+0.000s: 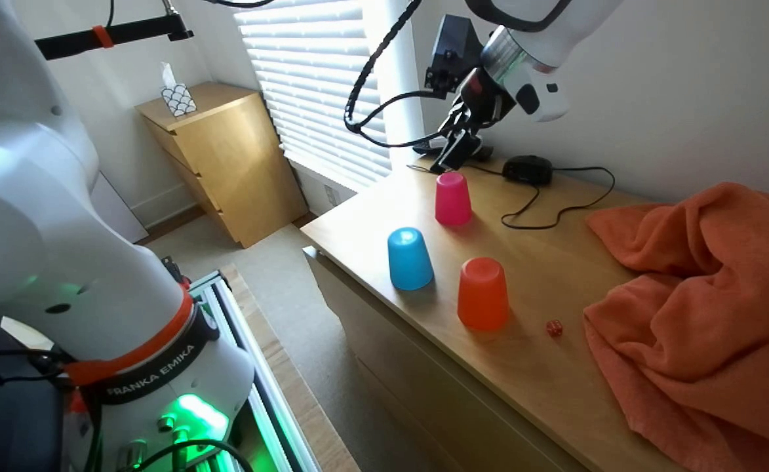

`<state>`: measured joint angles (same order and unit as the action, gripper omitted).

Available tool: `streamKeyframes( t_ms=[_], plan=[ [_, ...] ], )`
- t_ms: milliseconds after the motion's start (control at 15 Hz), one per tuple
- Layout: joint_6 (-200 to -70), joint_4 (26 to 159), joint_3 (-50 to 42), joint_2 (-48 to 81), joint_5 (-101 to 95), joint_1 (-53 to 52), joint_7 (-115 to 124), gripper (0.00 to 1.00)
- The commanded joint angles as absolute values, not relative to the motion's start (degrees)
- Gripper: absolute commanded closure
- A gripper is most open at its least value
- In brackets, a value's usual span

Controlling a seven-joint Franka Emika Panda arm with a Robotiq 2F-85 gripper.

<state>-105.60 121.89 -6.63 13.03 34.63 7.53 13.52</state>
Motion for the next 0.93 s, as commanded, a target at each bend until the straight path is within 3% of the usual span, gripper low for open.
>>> streamKeyframes(
  t_ms=[0,200,867],
  plan=[
    [-105.45,121.22,-6.71,13.85,34.64,7.51,13.51,0.0],
    [-105.46,121.15,-6.65,13.86,34.62,7.42,13.5,0.0],
    [-94.89,105.72,-6.88,31.05,41.67,12.38,14.88,0.0]
  ],
)
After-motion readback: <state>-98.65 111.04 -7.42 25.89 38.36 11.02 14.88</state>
